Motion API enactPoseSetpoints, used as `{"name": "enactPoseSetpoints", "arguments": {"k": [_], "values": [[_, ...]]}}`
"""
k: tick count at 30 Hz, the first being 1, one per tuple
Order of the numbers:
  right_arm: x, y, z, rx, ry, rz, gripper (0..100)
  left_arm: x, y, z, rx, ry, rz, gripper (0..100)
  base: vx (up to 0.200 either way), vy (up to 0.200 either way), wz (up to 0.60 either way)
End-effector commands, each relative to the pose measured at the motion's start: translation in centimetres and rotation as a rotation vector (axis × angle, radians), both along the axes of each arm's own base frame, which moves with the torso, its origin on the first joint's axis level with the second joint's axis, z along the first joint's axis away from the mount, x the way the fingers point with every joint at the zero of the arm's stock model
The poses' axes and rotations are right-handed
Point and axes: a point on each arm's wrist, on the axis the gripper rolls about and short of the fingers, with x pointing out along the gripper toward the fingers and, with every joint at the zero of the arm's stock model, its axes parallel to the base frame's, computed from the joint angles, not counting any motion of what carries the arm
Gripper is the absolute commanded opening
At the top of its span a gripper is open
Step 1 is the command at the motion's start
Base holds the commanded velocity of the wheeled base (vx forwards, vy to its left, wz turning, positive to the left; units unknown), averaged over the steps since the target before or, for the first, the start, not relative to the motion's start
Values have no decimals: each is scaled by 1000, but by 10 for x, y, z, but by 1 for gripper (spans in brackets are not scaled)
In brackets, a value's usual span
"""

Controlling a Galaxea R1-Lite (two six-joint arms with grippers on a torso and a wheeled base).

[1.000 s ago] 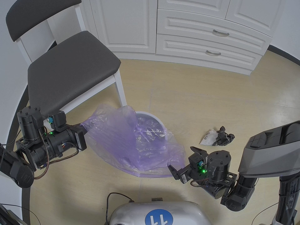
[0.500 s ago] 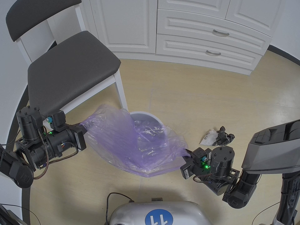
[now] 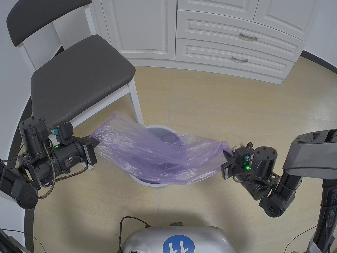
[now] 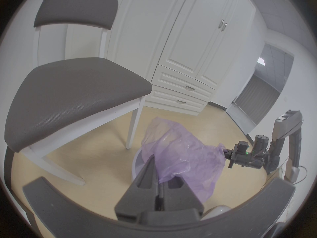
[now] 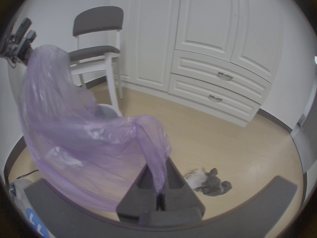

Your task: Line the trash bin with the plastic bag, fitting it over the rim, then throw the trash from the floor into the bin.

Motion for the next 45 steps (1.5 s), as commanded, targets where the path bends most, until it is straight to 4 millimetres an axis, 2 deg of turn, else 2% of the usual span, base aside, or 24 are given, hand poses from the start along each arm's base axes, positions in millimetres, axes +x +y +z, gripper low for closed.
{"name": "enactPoseSetpoints", "arguments": {"k": [1, 6, 14, 19, 22, 30, 32, 35, 44, 45], "values": [[16, -20, 9, 21, -52, -76, 0, 4, 2, 2, -36, 8, 16, 0, 0, 0, 0], [20, -29, 12, -2, -65, -103, 0, 3, 8, 3, -30, 13, 37, 0, 0, 0, 0], [15, -30, 23, 2, -88, -101, 0, -1, 14, -2, 15, 37, 51, 0, 0, 0, 0], [-2, -26, 41, 18, -117, -72, 0, -8, 20, -3, 72, 51, 55, 0, 0, 0, 0], [-21, -23, 55, 29, -137, -38, 0, -11, 27, -6, 124, 70, 69, 0, 0, 0, 0], [-48, -21, 69, -13, -164, 12, 0, -9, 38, -10, 208, 70, 97, 0, 0, 0, 0], [-71, -14, 81, -15, -192, 48, 0, -10, 38, -8, 219, 49, 102, 0, 0, 0, 0], [-85, -2, 86, -2, -203, 88, 0, -13, 35, -3, 226, 22, 92, 0, 0, 0, 0], [-86, 26, 84, 65, -196, 155, 0, -20, 3, 3, 148, -18, -17, 0, 0, 0, 0], [-87, 35, 83, 88, -193, 179, 0, -26, -5, 6, 108, -39, -48, 0, 0, 0, 0]]}}
